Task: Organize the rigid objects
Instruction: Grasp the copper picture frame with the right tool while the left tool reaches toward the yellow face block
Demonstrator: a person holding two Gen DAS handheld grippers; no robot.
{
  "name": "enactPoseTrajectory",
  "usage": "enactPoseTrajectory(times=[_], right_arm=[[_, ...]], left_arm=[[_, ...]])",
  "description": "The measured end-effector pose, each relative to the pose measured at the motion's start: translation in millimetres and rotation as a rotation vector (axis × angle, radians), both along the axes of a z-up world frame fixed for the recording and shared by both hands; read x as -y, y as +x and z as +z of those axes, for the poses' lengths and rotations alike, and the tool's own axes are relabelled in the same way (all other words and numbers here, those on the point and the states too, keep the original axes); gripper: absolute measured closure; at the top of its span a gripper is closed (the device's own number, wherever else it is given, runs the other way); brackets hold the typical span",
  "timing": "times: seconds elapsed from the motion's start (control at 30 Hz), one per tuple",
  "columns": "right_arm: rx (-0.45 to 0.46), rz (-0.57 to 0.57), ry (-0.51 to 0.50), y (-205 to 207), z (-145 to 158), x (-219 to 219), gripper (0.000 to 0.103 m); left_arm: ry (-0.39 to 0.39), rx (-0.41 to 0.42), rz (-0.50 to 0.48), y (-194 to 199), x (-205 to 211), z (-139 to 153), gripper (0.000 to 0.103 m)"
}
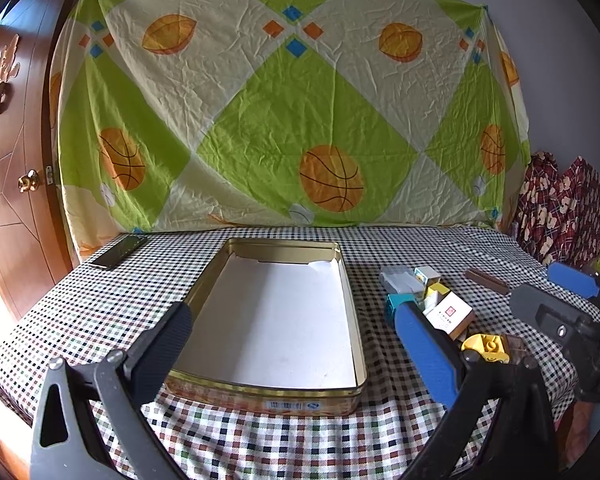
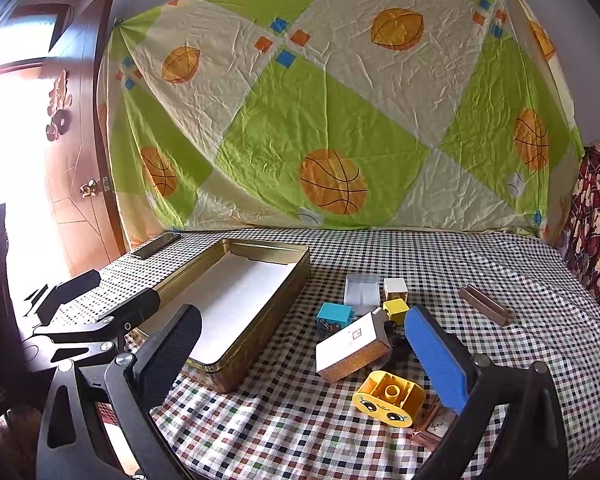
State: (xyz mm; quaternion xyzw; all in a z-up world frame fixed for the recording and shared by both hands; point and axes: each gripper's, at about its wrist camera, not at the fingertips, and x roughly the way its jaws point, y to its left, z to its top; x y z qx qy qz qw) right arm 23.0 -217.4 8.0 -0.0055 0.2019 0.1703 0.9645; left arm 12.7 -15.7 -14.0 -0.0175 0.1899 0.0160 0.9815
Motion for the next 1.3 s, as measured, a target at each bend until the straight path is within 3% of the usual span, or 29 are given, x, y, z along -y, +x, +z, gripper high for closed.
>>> enactPoseTrajectory(times=[0.57, 1.03, 1.17, 1.3], right_arm=[[-0.059, -0.097, 0.047, 12.0, -25.2, 44.5, 0.001], [-0.197, -0.307, 0.034, 32.6, -79.7, 108.1, 0.001], [-0.236, -0.324, 0.012, 39.3, -92.9, 112.4, 0.015], [-0.284, -0.320, -0.001, 44.4, -104.8, 112.3, 0.017]], left_arm=[[0.036, -0.054, -0.030, 13.7, 21.3, -22.6, 0.000], [0.093, -0.074, -0.186, 23.3, 80.3, -51.1, 0.000], [0.091, -0.093, -0.230, 27.1, 91.0, -56.3, 0.000], [0.083, -0.103, -0.246, 31.1, 96.6, -58.4, 0.000]])
